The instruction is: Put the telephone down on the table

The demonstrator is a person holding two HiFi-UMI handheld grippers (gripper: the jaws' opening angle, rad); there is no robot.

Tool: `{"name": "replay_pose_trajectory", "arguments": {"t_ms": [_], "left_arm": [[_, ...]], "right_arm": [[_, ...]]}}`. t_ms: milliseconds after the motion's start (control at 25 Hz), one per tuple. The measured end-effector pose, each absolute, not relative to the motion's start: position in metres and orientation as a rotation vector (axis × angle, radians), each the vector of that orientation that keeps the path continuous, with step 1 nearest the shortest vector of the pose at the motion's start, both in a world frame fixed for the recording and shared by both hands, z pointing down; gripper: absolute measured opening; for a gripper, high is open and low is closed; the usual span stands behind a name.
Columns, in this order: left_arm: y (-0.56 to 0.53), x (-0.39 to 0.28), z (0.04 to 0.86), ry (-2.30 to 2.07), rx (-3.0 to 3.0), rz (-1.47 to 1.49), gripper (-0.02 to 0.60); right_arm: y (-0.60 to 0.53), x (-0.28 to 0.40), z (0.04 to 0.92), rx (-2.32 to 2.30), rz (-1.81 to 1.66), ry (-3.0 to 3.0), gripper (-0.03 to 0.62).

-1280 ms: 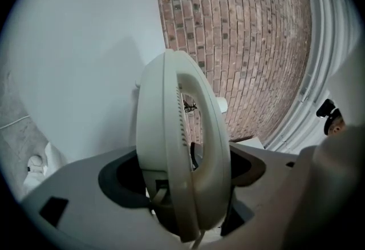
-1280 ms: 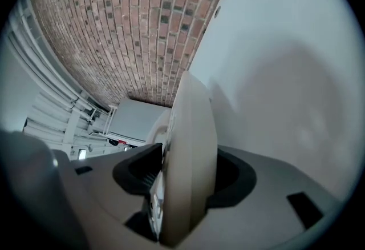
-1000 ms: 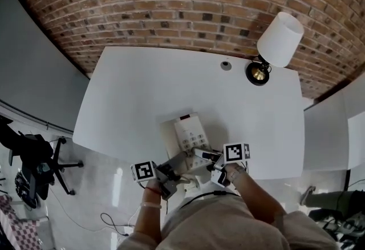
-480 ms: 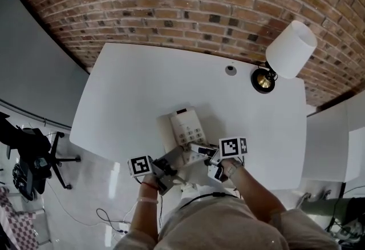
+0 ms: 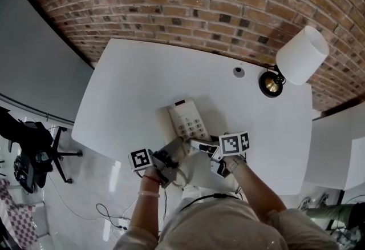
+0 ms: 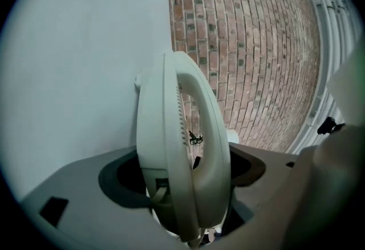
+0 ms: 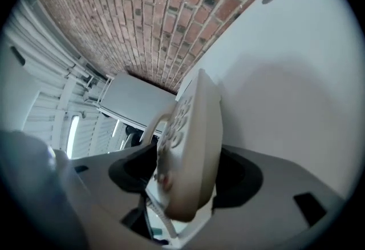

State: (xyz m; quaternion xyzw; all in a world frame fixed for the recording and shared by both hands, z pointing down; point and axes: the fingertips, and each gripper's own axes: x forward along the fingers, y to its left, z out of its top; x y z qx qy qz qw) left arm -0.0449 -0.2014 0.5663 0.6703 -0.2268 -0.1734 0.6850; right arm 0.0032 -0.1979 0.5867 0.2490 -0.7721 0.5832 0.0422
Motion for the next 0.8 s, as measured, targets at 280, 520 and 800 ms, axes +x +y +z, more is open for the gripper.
{"name": "replay_pose_trajectory", "arguments": {"t_ms": [280, 520, 800], "left_arm": [[-0.219, -0.054, 0.565, -0.541, 1.501, -0.393, 0.377], [-0.225, -0.052, 0.570, -0.547, 1.525, -0.345, 0.377], [-0.226, -0.051, 0.576, -0.550, 1.522, -0.299, 0.376]], "right_arm": [[-0.188, 0.013, 0.579, 0.699, 1.417, -2.428, 0.318], [-0.167, 0.013, 0.595, 0.648, 1.191, -2.361, 0.261], [-0.172, -0.011, 0.609, 0.754, 1.179, -2.281, 0.113]]}}
